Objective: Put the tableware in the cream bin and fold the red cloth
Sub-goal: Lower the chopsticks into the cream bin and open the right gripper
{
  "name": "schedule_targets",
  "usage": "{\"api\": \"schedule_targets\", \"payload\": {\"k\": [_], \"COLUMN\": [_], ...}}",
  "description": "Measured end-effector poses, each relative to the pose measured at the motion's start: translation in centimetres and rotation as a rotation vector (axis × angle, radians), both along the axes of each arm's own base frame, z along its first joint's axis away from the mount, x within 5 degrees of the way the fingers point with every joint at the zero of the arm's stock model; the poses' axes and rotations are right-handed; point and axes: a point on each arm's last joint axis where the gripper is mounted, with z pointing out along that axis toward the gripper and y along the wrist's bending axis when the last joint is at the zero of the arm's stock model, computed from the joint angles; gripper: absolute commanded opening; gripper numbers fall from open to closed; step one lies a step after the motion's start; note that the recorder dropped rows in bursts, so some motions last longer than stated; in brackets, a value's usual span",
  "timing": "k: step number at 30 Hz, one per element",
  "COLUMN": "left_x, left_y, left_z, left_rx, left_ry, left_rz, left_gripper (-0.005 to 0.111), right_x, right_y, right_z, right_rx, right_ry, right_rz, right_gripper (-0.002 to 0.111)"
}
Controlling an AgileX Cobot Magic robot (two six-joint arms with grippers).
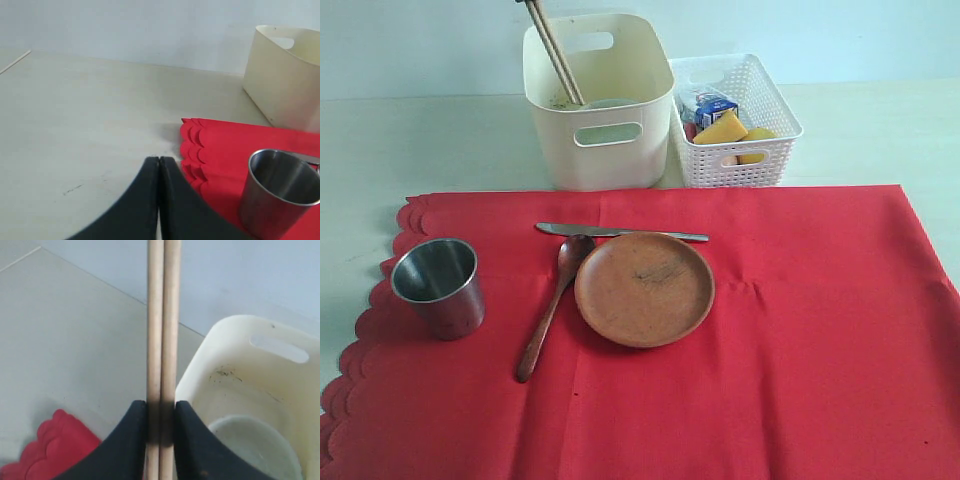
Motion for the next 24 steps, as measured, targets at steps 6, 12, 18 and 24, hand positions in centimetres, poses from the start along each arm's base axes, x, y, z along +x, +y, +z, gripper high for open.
{"api": "schedule_targets", "payload": {"k": [6,12,18,24], "left_x": [0.0,0.0,0.0,0.0], "left_y": [0.0,0.0,0.0,0.0], "left_z": [0.0,0.0,0.0,0.0], "left_rx": [0.000,0.000,0.000,0.000], "left_ry": [0.000,0.000,0.000,0.000], "left_rz": [0.000,0.000,0.000,0.000], "left_gripper": [0.001,0.001,0.001,0.001], "right_x": [2.0,4.4,4.9,4.5], "right_y": [1.0,1.0,0.9,1.6], "right_z": [-1.5,-3.4,-3.7,-4.6], "right_rx": [0.032,0.043,-0.021,-0.116], "right_ry": [-0.075,-0.157,-0.220,-0.249], "right_rz": [-0.006,-0.026,-0.014,-0.075], "right_gripper": [0.000,0.000,0.000,0.000]}}
